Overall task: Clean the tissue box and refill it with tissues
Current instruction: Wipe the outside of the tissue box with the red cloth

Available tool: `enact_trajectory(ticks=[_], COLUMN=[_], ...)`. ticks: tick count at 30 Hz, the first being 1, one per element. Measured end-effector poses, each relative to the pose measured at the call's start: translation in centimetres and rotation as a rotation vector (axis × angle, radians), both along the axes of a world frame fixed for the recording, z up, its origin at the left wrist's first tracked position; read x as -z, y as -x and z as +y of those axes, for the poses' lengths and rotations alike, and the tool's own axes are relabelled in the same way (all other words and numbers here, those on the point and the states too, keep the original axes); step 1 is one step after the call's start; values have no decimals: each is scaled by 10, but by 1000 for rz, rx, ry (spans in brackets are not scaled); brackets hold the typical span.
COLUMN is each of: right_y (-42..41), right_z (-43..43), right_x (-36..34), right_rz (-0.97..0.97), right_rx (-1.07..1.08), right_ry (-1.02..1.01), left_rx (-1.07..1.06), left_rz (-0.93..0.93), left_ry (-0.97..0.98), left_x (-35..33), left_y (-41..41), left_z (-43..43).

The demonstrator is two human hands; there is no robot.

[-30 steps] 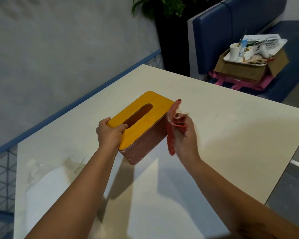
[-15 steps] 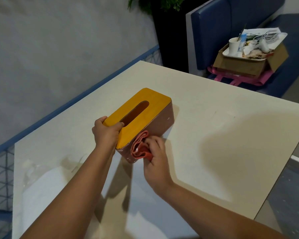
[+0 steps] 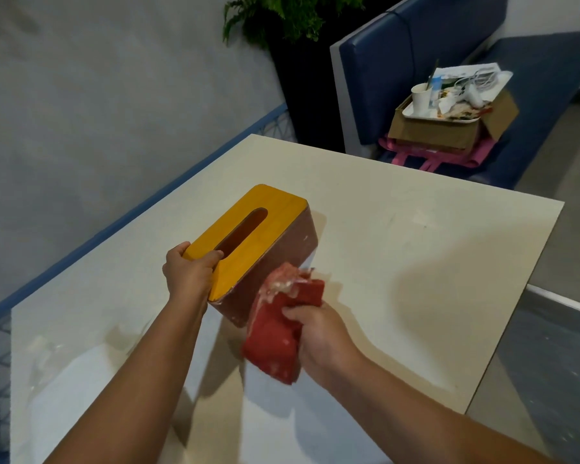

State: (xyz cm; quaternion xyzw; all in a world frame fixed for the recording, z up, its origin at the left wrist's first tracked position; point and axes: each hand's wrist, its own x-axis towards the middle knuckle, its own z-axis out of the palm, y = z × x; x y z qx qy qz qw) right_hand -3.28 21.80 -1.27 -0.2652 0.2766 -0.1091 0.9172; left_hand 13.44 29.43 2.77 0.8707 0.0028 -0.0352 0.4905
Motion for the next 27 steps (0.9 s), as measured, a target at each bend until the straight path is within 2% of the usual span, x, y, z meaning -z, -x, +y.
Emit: enact_trajectory(ticks=[3, 6, 11, 20, 23, 27], right_y=[8, 6, -26, -41, -32, -17], right_z=[-35, -69, -79, -13, 11, 44], right_x=[-9, -19, -23, 9, 8, 8], right_rz=[29, 22, 65, 6, -31, -97], right_rx=[326, 466, 367, 259, 223, 58], right_ry=[28, 166, 527, 739, 752, 640], left_rx=[8, 14, 41, 48, 35, 23], left_rz=[14, 27, 22, 22, 22, 16], left_ry=[0, -1, -24, -43, -39, -52], left_x=[0, 0, -1, 1, 1, 1], left_y=[-1, -1, -3, -5, -5, -4], left_z=[0, 1, 1, 2, 1, 0])
